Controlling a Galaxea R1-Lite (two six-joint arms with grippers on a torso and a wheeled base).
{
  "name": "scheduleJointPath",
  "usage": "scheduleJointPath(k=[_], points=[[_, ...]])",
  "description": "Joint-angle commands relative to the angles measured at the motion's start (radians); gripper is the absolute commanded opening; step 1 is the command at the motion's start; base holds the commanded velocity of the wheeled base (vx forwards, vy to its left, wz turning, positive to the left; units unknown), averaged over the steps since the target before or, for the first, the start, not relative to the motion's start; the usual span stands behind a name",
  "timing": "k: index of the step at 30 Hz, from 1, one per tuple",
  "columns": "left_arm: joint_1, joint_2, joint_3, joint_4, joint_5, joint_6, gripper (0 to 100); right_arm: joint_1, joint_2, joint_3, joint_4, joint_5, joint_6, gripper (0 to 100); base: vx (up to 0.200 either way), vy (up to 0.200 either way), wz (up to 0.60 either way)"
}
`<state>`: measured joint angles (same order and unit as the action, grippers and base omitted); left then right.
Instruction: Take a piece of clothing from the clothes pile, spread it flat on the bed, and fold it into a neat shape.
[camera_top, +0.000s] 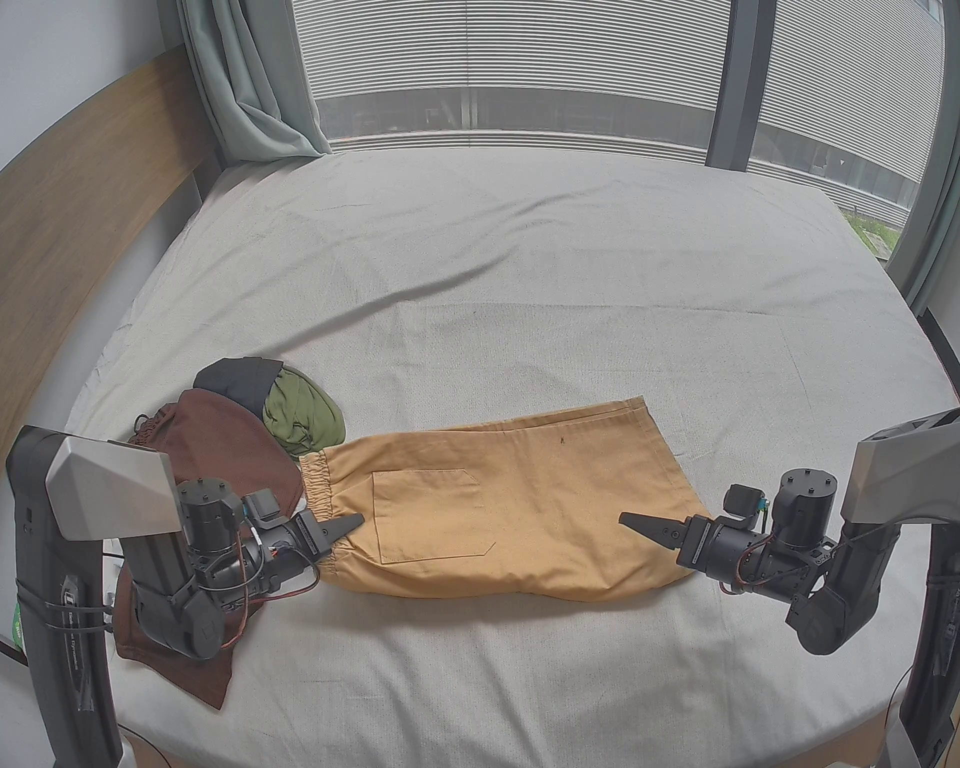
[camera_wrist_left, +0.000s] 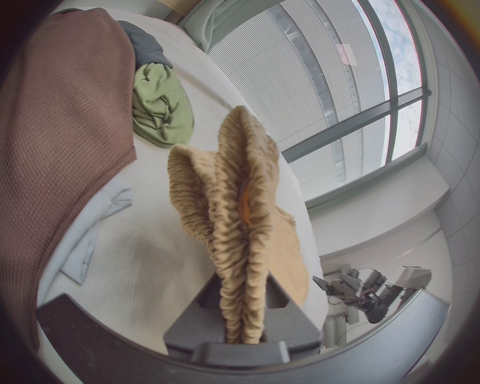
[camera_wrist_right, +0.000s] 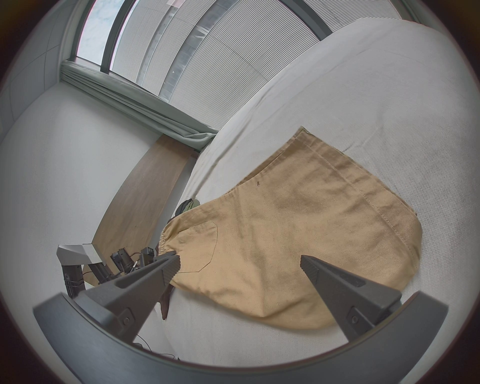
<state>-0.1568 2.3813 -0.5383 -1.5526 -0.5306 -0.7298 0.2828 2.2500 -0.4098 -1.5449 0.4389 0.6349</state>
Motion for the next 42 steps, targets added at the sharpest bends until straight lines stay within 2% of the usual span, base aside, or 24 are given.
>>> scheduleJointPath(k=[1, 18, 27, 30, 36, 42], points=[[0.039, -0.065, 0.035, 0.0, -0.065, 0.0, 0, 0.001, 0.023, -0.001, 0.0, 0.001, 0.0, 100, 0.0, 0.0, 0.0], [0.074, -0.111, 0.078, 0.0, -0.083, 0.018, 0, 0.022, 0.019, 0.009, -0.001, -0.002, 0.0, 100, 0.0, 0.0, 0.0], [0.16, -0.192, 0.156, 0.0, -0.152, 0.024, 0, 0.07, -0.036, 0.028, -0.001, -0.002, -0.004, 100, 0.0, 0.0, 0.0], [0.191, -0.201, 0.164, 0.0, -0.172, 0.067, 0, 0.095, -0.055, 0.032, 0.0, -0.003, -0.004, 100, 0.0, 0.0, 0.0], [0.172, -0.205, 0.175, 0.0, -0.169, 0.107, 0, 0.108, -0.069, 0.037, 0.0, -0.005, -0.006, 100, 0.0, 0.0, 0.0], [0.109, -0.203, 0.149, 0.0, -0.16, 0.11, 0, 0.107, -0.086, 0.039, 0.0, -0.005, -0.006, 100, 0.0, 0.0, 0.0]])
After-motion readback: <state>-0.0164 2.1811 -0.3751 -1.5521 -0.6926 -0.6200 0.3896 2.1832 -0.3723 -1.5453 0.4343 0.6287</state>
